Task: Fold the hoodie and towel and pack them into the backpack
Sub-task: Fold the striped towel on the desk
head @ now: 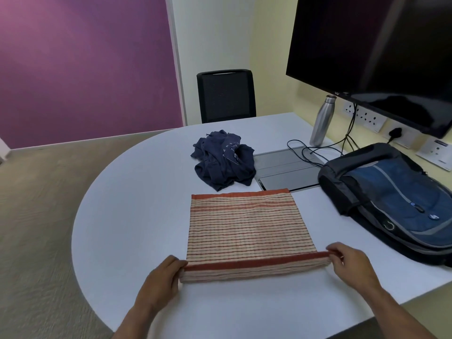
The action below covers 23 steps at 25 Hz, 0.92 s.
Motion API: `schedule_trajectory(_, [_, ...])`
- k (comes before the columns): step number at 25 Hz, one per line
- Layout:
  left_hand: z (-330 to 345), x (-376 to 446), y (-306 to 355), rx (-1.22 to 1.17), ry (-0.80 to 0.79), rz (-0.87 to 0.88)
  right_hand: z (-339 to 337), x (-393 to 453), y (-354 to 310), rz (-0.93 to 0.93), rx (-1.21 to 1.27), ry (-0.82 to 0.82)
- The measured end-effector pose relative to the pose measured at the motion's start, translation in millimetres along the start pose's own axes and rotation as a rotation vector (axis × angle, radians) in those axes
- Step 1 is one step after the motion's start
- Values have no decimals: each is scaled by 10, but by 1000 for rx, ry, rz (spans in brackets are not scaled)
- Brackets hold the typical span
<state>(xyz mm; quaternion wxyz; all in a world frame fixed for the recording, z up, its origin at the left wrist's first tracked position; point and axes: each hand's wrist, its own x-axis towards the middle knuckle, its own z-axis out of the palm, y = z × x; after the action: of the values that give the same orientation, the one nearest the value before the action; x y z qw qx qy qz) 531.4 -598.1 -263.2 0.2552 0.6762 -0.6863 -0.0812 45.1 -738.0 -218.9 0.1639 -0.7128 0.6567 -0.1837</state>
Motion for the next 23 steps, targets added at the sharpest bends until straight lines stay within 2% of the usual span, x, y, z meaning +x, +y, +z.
schedule_trajectory(5, [-125, 685, 110, -201, 136, -257, -95, 651, -250, 121, 352, 127])
schedule_trajectory(9, [-119, 1186, 207, -372, 194, -429, -57, 1167, -329, 180, 533, 87])
schedule_trajectory(18, [-61, 2073, 121, -348, 276, -593, 192, 2183, -360, 173, 489, 12])
schedule_trajectory(23, [82, 2422, -53, -314, 232, -639, 357, 2540, -392, 195, 464, -13])
